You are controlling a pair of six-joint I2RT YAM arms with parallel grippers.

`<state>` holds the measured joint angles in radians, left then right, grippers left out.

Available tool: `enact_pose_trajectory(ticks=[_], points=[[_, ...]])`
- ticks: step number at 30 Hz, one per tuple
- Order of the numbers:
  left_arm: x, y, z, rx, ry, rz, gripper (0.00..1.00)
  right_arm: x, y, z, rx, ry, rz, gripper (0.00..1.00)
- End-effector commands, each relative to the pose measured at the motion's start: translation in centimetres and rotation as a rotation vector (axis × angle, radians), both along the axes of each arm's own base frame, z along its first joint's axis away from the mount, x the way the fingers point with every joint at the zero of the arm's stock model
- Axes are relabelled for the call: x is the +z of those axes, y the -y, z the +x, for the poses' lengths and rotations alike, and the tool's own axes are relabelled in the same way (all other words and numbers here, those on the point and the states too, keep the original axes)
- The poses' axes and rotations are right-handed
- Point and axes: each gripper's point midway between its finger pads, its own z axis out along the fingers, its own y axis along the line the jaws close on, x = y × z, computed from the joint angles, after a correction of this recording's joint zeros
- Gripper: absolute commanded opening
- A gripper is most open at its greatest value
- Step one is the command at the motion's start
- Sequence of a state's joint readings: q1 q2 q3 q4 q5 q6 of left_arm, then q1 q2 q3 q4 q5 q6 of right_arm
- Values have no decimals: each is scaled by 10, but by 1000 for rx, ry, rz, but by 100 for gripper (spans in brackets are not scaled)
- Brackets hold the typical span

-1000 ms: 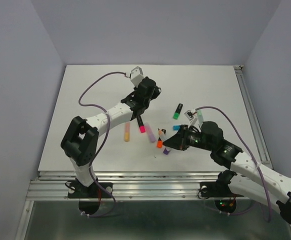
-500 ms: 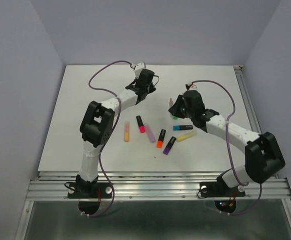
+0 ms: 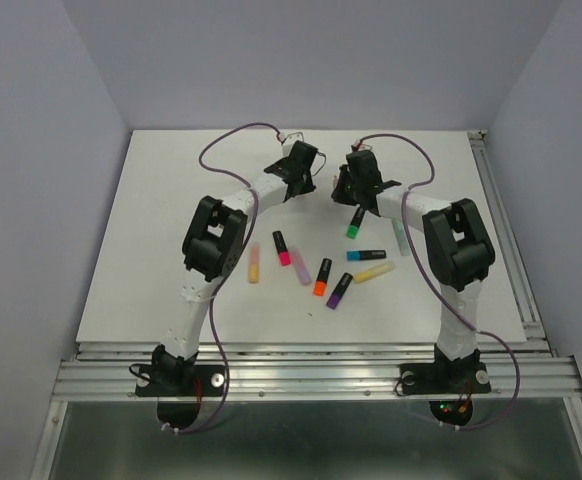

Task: Open the pen caps

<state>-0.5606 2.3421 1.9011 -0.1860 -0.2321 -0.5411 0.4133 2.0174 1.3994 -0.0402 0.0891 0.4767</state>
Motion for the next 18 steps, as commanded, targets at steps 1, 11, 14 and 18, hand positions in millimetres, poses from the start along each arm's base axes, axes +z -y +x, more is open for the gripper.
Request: enact_pose_trajectory(ticks=[1,11,14,18], points=[[13,-1,8,-21,19,12,0,15,-8,25,27,57,4,3],[2,-5,1,-38,-35,56,31,-15,-2,35,-4,-2,-57,19],[0,-6,-2,-48,-46,63,37,-19,0,35,-9,-10,-69,31],[15,-2,-4,-70,-32,41,44,-19,2,34,-19,-20,-74,34]])
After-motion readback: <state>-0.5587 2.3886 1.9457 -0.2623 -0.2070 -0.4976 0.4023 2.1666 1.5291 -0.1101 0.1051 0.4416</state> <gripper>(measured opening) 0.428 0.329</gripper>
